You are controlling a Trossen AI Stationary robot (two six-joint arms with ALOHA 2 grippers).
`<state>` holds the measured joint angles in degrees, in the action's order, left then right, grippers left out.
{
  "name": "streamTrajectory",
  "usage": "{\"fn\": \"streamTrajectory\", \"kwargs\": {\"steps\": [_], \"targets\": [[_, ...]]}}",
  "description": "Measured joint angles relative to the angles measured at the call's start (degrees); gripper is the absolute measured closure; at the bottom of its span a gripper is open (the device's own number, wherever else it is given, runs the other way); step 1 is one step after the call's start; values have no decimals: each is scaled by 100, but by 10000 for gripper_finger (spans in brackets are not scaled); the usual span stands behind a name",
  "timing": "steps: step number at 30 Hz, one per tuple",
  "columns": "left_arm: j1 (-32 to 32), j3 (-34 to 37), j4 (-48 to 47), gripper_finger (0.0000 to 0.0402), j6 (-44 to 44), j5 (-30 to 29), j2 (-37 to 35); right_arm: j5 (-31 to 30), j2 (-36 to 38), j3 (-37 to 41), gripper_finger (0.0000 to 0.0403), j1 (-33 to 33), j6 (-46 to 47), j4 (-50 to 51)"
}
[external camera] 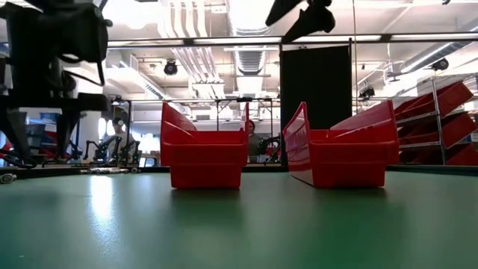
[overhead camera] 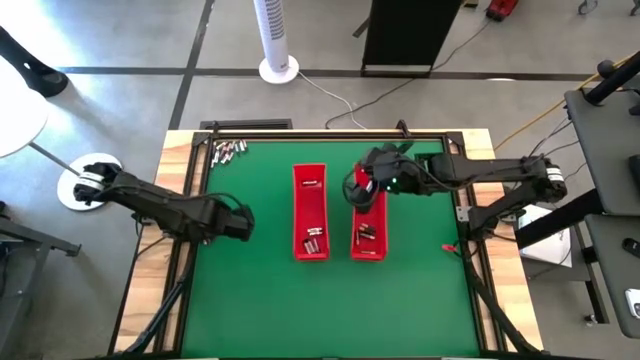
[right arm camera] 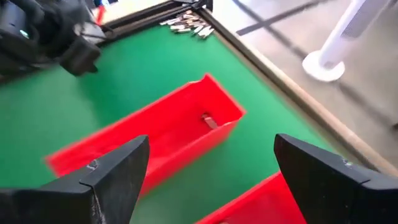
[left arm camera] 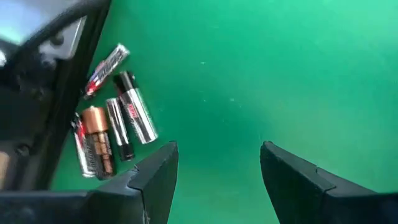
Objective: Sort batteries
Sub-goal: Put the silver battery into the left red bin
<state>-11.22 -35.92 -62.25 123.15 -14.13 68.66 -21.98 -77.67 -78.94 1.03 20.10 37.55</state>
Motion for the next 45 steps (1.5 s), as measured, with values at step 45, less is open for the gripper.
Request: {"fn": "streamTrajectory", "kwargs": {"steps": [45], "targets": [[339, 187, 329, 213, 1043, 59, 1224, 2370, -661, 11, 71, 1122, -1762, -43]]}}
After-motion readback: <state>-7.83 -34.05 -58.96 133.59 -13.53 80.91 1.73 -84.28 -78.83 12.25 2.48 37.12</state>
